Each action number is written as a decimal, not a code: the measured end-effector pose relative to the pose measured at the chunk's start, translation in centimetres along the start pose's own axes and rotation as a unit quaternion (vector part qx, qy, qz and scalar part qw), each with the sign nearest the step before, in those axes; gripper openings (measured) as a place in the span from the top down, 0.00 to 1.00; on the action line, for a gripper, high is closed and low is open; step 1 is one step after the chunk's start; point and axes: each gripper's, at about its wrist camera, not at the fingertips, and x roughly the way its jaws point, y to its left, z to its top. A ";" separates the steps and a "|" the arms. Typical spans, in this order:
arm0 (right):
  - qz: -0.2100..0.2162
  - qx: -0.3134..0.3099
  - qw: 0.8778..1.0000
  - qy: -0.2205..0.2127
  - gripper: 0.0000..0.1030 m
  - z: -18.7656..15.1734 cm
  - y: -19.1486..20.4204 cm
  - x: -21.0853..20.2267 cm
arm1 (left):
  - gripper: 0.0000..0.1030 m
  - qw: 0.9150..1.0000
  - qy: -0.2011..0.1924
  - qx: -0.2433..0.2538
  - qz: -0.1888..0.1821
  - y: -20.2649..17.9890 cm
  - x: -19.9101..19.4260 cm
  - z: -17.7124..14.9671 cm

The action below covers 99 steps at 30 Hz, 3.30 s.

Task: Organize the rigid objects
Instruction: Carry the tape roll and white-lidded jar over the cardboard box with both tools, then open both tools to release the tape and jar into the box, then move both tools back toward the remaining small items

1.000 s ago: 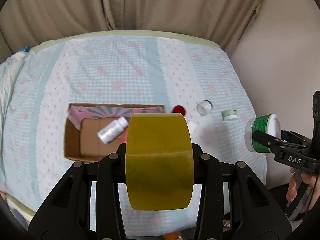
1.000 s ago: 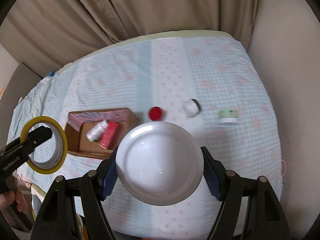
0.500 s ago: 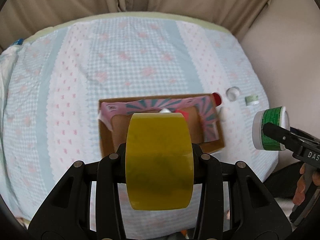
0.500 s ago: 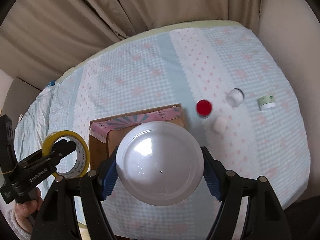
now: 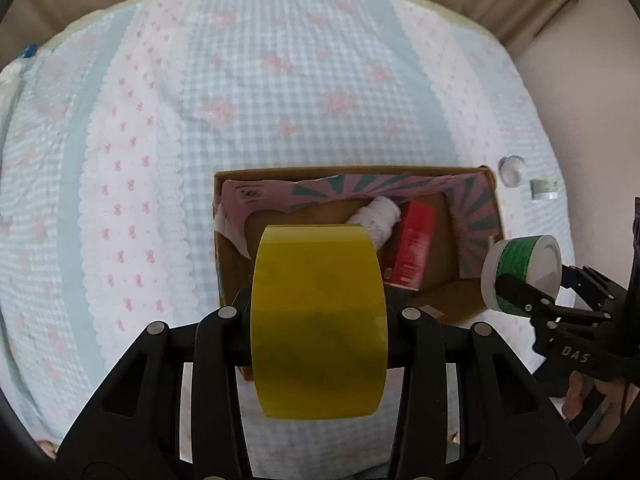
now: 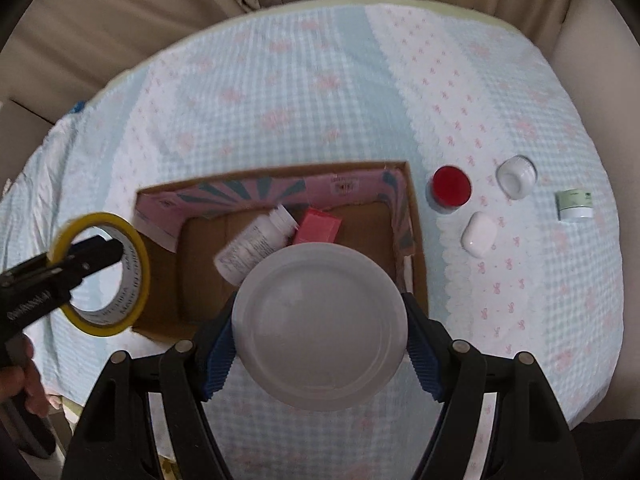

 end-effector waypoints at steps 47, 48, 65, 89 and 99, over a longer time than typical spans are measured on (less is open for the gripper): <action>-0.030 -0.078 0.996 -0.028 0.00 -1.7 1.1 -0.1 | 0.00 0.996 -0.004 0.072 0.046 -3.0 -0.2 -1.2; -0.029 -0.082 0.996 -0.031 0.00 -1.9 1.3 -0.9 | 0.00 0.996 -0.009 0.070 0.048 -3.1 -1.0 -1.5; -0.034 -0.067 0.993 -0.091 0.00 -8.0 0.4 -14.2 | 0.00 0.989 -0.128 0.057 0.053 -7.4 -15.2 -9.6; -0.061 -0.056 0.984 -0.160 0.00 -8.6 -20.5 -23.5 | 0.00 0.974 -0.214 0.035 0.066 -28.4 -17.3 -11.2; -0.048 -0.055 0.985 -0.155 0.00 -4.0 -31.0 -21.8 | 0.00 0.979 -0.194 -0.012 0.061 -37.1 -11.5 -9.2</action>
